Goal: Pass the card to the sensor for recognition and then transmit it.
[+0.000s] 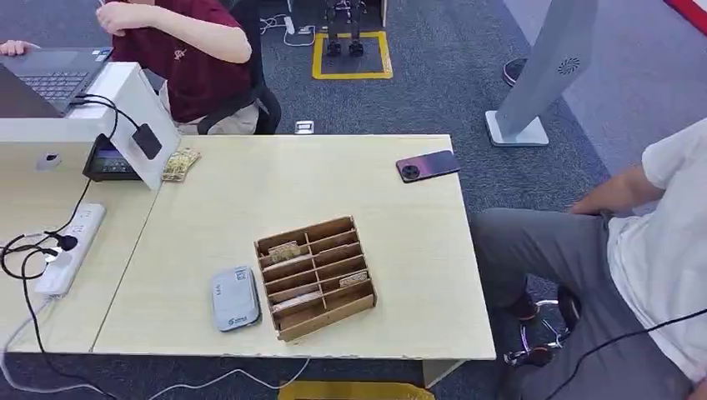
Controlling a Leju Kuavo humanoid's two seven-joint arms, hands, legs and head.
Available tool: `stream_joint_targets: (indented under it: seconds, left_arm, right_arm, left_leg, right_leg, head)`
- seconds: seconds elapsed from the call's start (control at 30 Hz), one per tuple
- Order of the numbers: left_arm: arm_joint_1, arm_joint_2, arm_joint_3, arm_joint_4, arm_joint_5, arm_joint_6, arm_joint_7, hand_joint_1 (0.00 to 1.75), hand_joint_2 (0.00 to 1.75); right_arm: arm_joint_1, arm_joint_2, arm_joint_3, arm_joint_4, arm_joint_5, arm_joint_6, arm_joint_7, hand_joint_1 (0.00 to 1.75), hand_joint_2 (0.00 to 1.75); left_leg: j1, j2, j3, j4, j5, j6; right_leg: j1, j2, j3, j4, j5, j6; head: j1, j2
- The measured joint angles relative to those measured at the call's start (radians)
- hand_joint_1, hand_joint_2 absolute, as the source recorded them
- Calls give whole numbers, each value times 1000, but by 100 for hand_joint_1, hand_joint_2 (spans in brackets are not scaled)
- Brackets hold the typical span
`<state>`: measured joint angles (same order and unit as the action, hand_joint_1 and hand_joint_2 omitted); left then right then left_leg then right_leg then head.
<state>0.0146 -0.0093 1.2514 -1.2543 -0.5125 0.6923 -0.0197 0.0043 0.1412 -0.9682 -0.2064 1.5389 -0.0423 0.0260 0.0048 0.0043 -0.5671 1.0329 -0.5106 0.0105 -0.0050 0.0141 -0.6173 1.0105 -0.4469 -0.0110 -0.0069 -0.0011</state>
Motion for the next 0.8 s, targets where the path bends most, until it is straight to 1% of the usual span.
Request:
stream_joint_targets:
  seconds: [0.03,0.07,0.1,0.13,0.17,0.2,0.23,0.27,0.3,0.33,0.37,0.43,0.47,0.5,0.53,0.57,0.6,0.73,0.77,0.8]
  left_arm:
    - [-1,-34,37,15,-41,5,39,0,175]
    - [-9,-67,71,32,-105,6,45,0,175]
    - [-19,-96,106,59,-188,7,20,0,175]
    - [-31,-115,141,107,-272,7,-22,0,175]
    - [-43,-135,163,154,-324,7,-51,0,175]
    - [-56,-146,197,265,-410,6,-81,0,175]
    - [-66,-164,210,330,-456,6,-73,0,175]
    - [-74,-176,217,375,-493,6,-53,0,175]
    - [-79,-200,217,436,-545,7,-11,0,175]
    - [-86,-213,218,486,-588,7,24,0,175]
    - [-93,-233,217,539,-644,5,48,0,175]
    - [-98,-247,200,659,-832,-12,44,0,175]
    - [-97,-248,175,711,-923,-42,35,0,175]
    - [-97,-244,135,756,-999,-112,36,0,175]
    - [-100,-241,102,786,-1034,-183,44,0,175]
    - [-102,-237,73,815,-1043,-232,52,0,175]
    - [-107,-236,52,840,-1044,-247,55,0,175]
    - [-106,-228,1,899,-1045,-264,55,0,175]
    - [-105,-228,-9,912,-1045,-291,55,0,175]
    - [-105,-227,-14,926,-1044,-341,59,0,175]
  right_arm:
    - [-2,-1,0,0,1,-1,-3,0,0]
    - [-5,-3,0,0,2,-4,-3,0,0]
    - [-8,-3,0,-1,3,-8,0,0,0]
    - [-11,-3,0,-1,5,-12,6,0,0]
    - [-13,-3,0,-1,8,-14,9,0,175]
    - [-14,-3,0,0,15,-17,15,0,175]
    - [-14,1,0,0,18,-17,18,0,175]
    - [-14,2,0,0,18,-19,22,0,175]
    - [-14,6,0,0,14,-18,27,0,175]
    - [-15,8,-1,-1,11,-17,29,0,175]
    - [-16,10,-1,-1,13,-16,39,0,175]
    - [-17,16,-1,-1,18,-25,45,0,175]
    - [-17,22,-2,-2,12,-30,41,0,175]
    - [-18,26,-8,-5,-8,-29,37,0,175]
    - [-20,30,-16,-5,-21,-23,36,0,175]
    - [-23,32,-26,-8,-32,-20,36,0,175]
    - [-25,34,-32,-10,-35,-18,36,0,175]
    - [-28,36,-45,-14,-40,-12,36,0,175]
    - [-30,36,-50,-15,-47,-8,36,0,175]
    - [-31,37,-56,-16,-56,3,34,0,175]
  left_leg:
    - [0,-4,0,1,-1,2]
    - [-2,-7,1,1,-1,3]
    - [-4,-9,1,1,-1,5]
    - [-5,-9,2,1,-1,7]
    - [-6,-9,2,1,0,8]
    - [-6,-9,2,1,0,8]
    - [-6,-9,2,1,0,8]
    - [-6,-9,2,1,0,8]
    - [-6,-9,2,1,0,8]
    - [-6,-9,2,1,0,8]
    - [-7,-9,3,2,0,10]
    - [-7,-9,3,2,0,11]
    - [-7,-9,3,2,0,11]
    - [-7,-9,2,2,0,11]
    - [-7,-9,2,2,0,11]
    - [-7,-8,3,2,0,11]
    - [-6,-7,3,2,0,11]
    - [-6,-7,3,2,0,11]
    - [-6,-7,3,2,0,11]
    - [-6,-8,3,1,0,11]
  right_leg:
    - [0,-5,2,0,-1,1]
    - [-1,-9,4,-1,-2,2]
    - [-4,-11,6,-1,-2,3]
    - [-5,-12,6,-1,-2,4]
    - [-6,-12,7,-1,-2,5]
    - [-6,-12,8,-1,-1,5]
    - [-6,-12,8,-1,-1,6]
    - [-6,-13,8,-1,-1,6]
    - [-6,-13,9,-1,0,6]
    - [-6,-13,8,-1,1,6]
    - [-7,-13,8,-1,1,7]
    - [-7,-12,8,-1,1,7]
    - [-7,-12,8,-1,1,7]
    - [-7,-12,8,-1,1,7]
    - [-7,-12,8,-1,1,7]
    - [-7,-12,8,-1,1,7]
    - [-7,-11,8,-1,1,7]
    - [-7,-11,8,-1,1,7]
    - [-7,-11,8,-1,1,7]
    - [-7,-11,8,-1,1,7]
  head:
    - [0,0]
    - [2,0]
    - [3,0]
    - [3,0]
    - [2,0]
    - [3,0]
    - [3,0]
    - [5,0]
    - [3,0]
    - [5,0]
    - [4,0]
    - [5,0]
    - [5,0]
    - [5,0]
    - [5,0]
    - [5,0]
    - [5,0]
    - [5,0]
    - [5,0]
    - [5,0]
